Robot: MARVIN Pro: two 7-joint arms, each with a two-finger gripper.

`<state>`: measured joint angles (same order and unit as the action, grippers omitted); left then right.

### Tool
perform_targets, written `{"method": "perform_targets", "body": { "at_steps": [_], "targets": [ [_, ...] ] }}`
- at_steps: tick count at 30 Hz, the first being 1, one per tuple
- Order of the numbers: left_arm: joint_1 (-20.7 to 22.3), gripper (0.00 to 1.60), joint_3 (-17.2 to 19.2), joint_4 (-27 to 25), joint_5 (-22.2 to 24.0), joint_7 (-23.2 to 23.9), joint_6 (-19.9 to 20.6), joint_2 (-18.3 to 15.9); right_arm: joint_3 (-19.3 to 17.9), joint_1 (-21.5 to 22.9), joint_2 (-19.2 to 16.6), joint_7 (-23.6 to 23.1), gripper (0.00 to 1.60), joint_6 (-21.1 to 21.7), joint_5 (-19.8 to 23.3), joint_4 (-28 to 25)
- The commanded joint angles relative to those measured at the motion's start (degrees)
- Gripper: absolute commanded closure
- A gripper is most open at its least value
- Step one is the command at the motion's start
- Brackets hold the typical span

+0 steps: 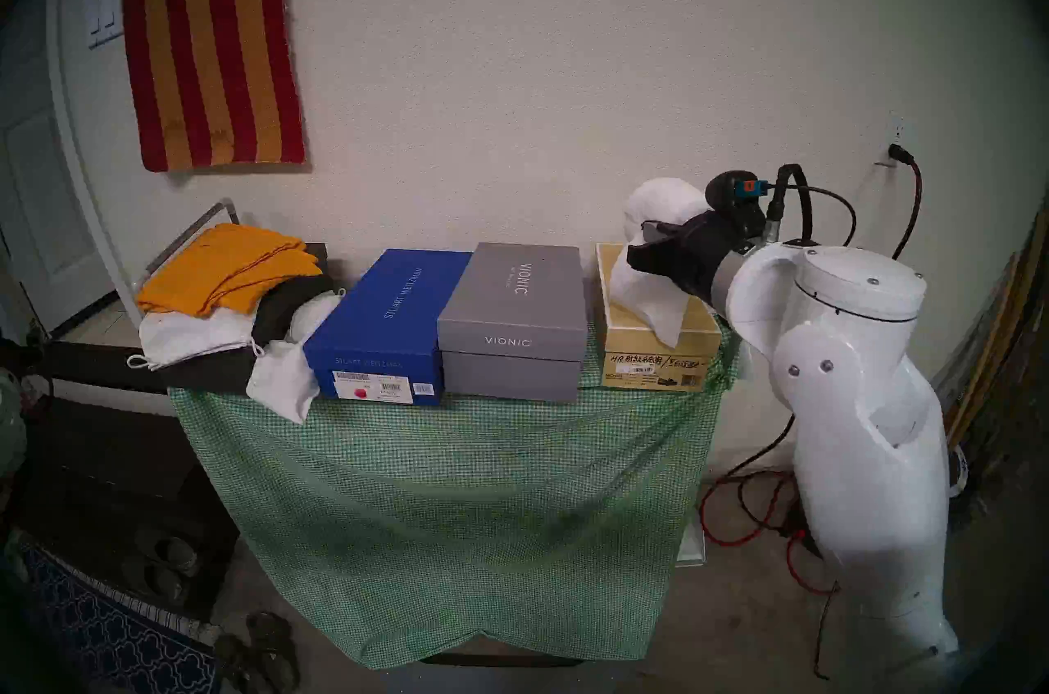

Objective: Lift the object off the cloth, cover the shoe rack with the cloth, put the object back

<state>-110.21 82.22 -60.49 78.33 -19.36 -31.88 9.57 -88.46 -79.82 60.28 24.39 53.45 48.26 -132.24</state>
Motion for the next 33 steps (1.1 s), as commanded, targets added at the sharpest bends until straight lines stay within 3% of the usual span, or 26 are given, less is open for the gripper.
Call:
{"method": "perform_targets", "body": {
  "at_steps": [1,13,21,33],
  "targets": [
    [-3.05,0.0,0.58,-0.86,-0.01,-2.04,-3.35,-0.58,2.04,3.68,1.68,1.16,1.6,-1.13,-0.86,2.96],
    [-6.29,0.0,1.02,-2.54,0.07,-5.42,-7.97,-1.12,6.29,8.14,4.23,3.29,1.6,-2.33,-2.78,9.14],
    [-8.86,0.0,1.38,-3.78,0.06,-8.0,-11.31,-1.71,9.03,8.87,5.46,5.09,1.6,-2.57,-4.41,13.43],
    [-12.73,0.0,1.84,-5.57,-0.18,-12.01,-16.11,-2.73,10.87,11.53,6.35,7.5,1.6,-2.74,-6.77,17.8]
  ]
}}
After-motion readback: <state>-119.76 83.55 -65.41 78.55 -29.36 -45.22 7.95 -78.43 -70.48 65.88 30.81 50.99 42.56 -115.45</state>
